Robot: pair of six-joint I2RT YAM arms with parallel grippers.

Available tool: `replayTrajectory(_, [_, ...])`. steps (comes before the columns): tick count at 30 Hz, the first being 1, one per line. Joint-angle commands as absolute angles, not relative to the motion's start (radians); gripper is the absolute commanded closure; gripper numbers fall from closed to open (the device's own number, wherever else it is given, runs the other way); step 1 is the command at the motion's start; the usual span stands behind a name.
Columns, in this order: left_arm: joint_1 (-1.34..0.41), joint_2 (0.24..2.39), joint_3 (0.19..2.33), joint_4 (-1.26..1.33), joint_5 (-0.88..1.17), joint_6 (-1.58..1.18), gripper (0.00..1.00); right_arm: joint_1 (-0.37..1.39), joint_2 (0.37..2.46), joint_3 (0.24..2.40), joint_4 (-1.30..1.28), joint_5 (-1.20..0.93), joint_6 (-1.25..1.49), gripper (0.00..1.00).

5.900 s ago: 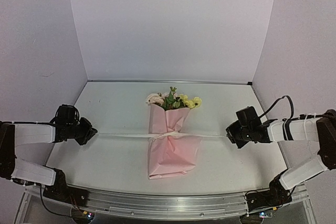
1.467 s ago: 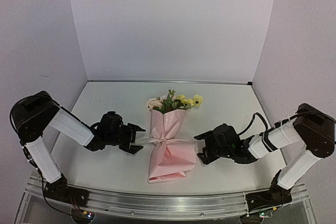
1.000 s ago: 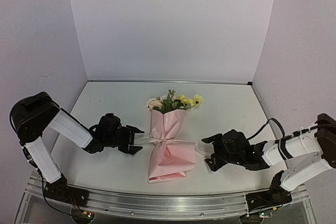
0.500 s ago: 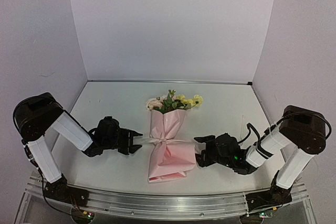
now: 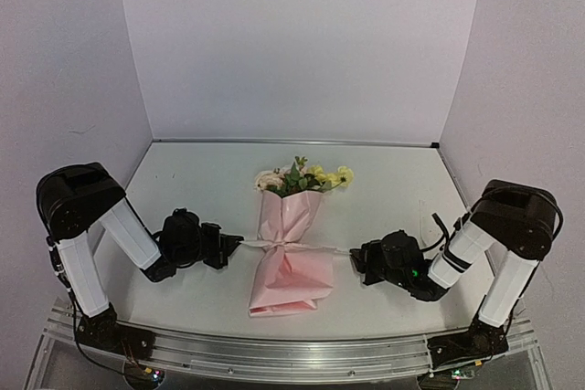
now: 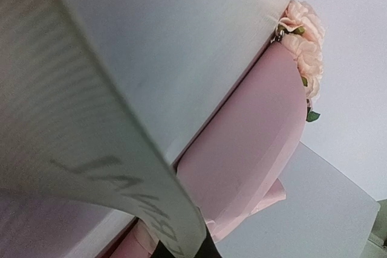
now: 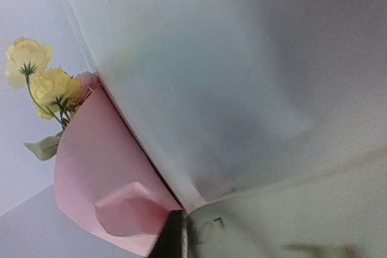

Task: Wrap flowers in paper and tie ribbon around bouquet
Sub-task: Tie the ribbon around the folded bouquet.

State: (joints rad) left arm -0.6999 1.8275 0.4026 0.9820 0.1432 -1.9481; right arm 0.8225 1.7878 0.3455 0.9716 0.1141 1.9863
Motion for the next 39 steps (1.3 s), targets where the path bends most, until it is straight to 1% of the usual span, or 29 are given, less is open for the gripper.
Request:
replayTrajectory(1, [-0.65, 1.74, 0.382, 0.788, 0.116, -1.855, 1.0, 0.78, 1.775, 0.336, 0.948, 0.117, 1.915, 1.0])
replayTrajectory(9, [-0.568, 1.57, 0.389, 0.508, 0.096, -1.631, 1.0, 0.686, 1.682, 0.326, 0.864, 0.059, 1.784, 1.0])
replayTrajectory(12, [-0.545, 1.521, 0.404, 0.4, 0.077, -1.57, 1.0, 0.664, 1.616, 0.358, 0.733, 0.052, 1.713, 1.0])
replayTrajectory(18, [-0.472, 1.435, 0.339, 0.341, 0.069, -1.521, 1.0, 0.57, 1.521, 0.272, 0.7, 0.034, 1.678, 1.0])
replayTrajectory(21, [-0.466, 1.415, 0.343, 0.291, 0.061, -1.473, 1.0, 0.518, 1.475, 0.242, 0.69, 0.001, 1.643, 1.0])
replayTrajectory(24, [-0.47, 1.435, 0.398, 0.249, 0.082, -1.371, 1.0, 0.507, 1.447, 0.313, 0.543, -0.062, 1.547, 1.0])
replayTrajectory(29, [-0.501, 1.463, 0.477, 0.217, 0.092, -1.282, 1.0, 0.52, 1.396, 0.473, 0.242, -0.093, 1.358, 1.0])
replayTrajectory(33, [-0.561, 1.502, 0.532, 0.168, 0.08, -1.241, 1.0, 0.542, 1.379, 0.57, 0.055, -0.088, 1.239, 1.0])
replayTrajectory(35, [-0.585, 1.531, 0.55, 0.161, 0.084, -1.234, 1.0, 0.55, 1.382, 0.597, 0.01, -0.089, 1.182, 0.99])
replayTrajectory(36, [-0.596, 1.543, 0.552, 0.166, 0.087, -1.234, 1.0, 0.553, 1.386, 0.607, -0.012, -0.097, 1.162, 0.96])
replayTrajectory(37, [-0.606, 1.554, 0.553, 0.174, 0.091, -1.234, 1.0, 0.556, 1.391, 0.618, -0.035, -0.105, 1.145, 0.89])
replayTrajectory(39, [-0.621, 1.575, 0.557, 0.182, 0.099, -1.235, 1.0, 0.574, 1.392, 0.647, -0.09, -0.101, 1.11, 0.72])
